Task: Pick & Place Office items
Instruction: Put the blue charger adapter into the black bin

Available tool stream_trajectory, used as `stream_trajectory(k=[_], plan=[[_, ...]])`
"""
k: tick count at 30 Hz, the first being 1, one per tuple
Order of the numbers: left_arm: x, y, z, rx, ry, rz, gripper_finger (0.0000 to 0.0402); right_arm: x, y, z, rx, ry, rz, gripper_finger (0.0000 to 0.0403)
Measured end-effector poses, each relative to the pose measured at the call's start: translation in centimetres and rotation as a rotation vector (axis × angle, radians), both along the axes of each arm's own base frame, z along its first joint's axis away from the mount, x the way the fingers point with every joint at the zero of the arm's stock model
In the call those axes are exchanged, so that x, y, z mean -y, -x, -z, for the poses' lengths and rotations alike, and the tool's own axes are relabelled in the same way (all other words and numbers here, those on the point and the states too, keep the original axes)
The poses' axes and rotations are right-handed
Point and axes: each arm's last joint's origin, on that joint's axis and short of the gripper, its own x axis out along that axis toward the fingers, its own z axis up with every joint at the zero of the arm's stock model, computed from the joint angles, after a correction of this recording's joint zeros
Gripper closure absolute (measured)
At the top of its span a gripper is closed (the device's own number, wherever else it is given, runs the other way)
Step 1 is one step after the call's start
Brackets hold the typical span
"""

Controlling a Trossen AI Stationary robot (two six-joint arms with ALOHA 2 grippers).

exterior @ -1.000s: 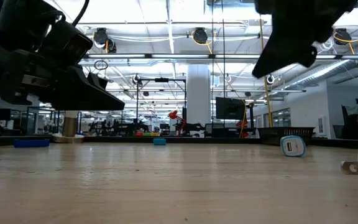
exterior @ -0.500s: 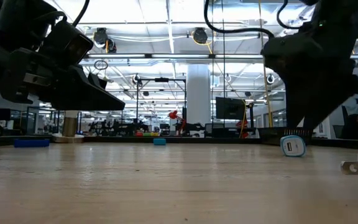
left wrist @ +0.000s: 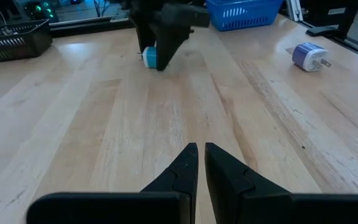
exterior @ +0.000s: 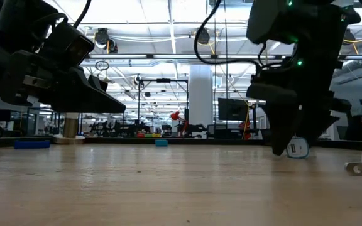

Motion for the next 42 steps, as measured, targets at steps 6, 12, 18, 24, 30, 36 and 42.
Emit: stream_trajectory(k=[6,12,18,24,30,36,42], plan=[[-0.1,0.0,-0.1,0.006,0.001,-0.006,0.0364,0.1,-1.0,0.4,0.040,0.038,-0.143,0.0206],[-0.3,-0.1,-0.1,0.007,0.013,-0.021,0.0364,0.6,-2.5,0.0,0.122,0.114,-0.337,0.0205],[-0.5,-0.2,0.0,0.000,0.021,-0.032,0.0364,1.8,-4.2,-0.3,0.192,0.198,-0.509,0.0176],[-0.5,-0.1,0.0,-0.002,0.023,-0.032,0.0364,2.7,-5.7,0.6,0.236,0.218,-0.632,0.0183],[-0.5,-0.1,0.0,-0.003,0.024,-0.033,0.0364,3.1,-5.7,0.7,0.223,0.191,-0.556,0.0163],[-0.5,-0.1,0.0,-0.006,0.031,-0.036,0.0364,1.7,-4.5,-0.7,0.253,0.136,-0.387,0.0118],[-0.5,-0.1,0.0,-0.009,0.044,-0.041,0.0364,0.3,-4.4,-0.1,0.268,0.209,-0.373,0.0122]])
